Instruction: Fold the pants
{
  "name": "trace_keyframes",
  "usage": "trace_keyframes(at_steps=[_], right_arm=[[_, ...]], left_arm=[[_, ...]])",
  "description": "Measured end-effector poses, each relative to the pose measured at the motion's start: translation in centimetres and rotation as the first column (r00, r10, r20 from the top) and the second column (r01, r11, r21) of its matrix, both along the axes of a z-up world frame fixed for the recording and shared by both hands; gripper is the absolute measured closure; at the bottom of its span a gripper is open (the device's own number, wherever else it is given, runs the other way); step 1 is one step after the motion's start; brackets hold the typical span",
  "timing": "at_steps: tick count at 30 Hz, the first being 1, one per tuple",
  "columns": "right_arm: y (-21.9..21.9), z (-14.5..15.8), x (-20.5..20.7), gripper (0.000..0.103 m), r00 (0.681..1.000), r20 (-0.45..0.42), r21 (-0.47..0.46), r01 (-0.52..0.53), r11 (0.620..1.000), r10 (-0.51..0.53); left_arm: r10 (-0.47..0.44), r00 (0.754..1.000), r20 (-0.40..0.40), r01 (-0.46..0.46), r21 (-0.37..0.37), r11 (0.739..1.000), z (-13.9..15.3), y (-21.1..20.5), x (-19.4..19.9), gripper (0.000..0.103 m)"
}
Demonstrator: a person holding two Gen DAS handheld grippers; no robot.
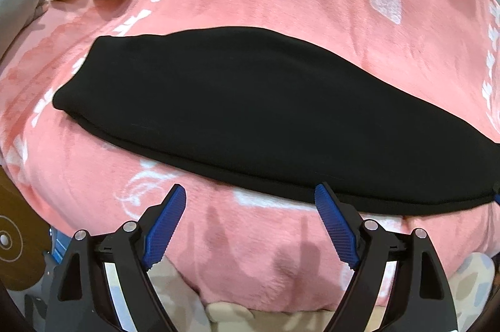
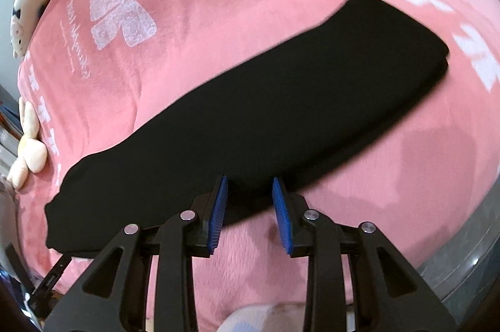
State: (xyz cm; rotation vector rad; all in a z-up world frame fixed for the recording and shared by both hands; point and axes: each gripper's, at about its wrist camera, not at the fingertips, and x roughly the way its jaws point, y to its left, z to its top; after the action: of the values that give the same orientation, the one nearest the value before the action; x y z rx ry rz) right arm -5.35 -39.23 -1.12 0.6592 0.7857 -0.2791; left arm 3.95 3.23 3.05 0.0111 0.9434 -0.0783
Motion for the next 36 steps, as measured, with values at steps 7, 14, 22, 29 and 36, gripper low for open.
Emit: trace_keyframes(at_steps=[7, 14, 22, 29, 36], right_arm=[[-0.2, 1.3, -1.1, 0.100, 0.997, 0.072, 0.001, -0.015, 1.000, 0.014], [-1.4, -0.9, -2.8, 0.073, 0.999, 0.012, 0.031, -0.033, 0.999, 0.033], [-10.7, 0.6, -7.4, 0.064, 0.951, 0.045, -0.079, 0.309, 0.948, -0.306], [-14.5, 1.2, -5.8, 0.094, 0.965, 0.090, -0.074, 0.252, 0.965, -0.245], [-17.0, -0.7, -5.0, 0.082, 0.970, 0.062, -0.047, 0.238, 0.970, -0.235]], left_arm=[[-0.008, 1.000, 0.012, 0.007, 0.021, 1.000, 0.5, -0.7, -0.6, 0.020], [0.010, 1.000, -0.025, -0.009, 0.017, 1.000, 0.0, -0.9, -0.3, 0.020], [-0.003, 1.000, -0.014, 0.003, 0.021, 1.000, 0.4, -1.6, -0.6, 0.018], [-0.013, 1.000, -0.016, 0.014, 0.047, 0.999, 0.6, -2.5, -0.8, 0.018], [0.023, 0.999, -0.034, -0.022, 0.027, 0.999, 0.4, -2.2, -0.1, 0.017]])
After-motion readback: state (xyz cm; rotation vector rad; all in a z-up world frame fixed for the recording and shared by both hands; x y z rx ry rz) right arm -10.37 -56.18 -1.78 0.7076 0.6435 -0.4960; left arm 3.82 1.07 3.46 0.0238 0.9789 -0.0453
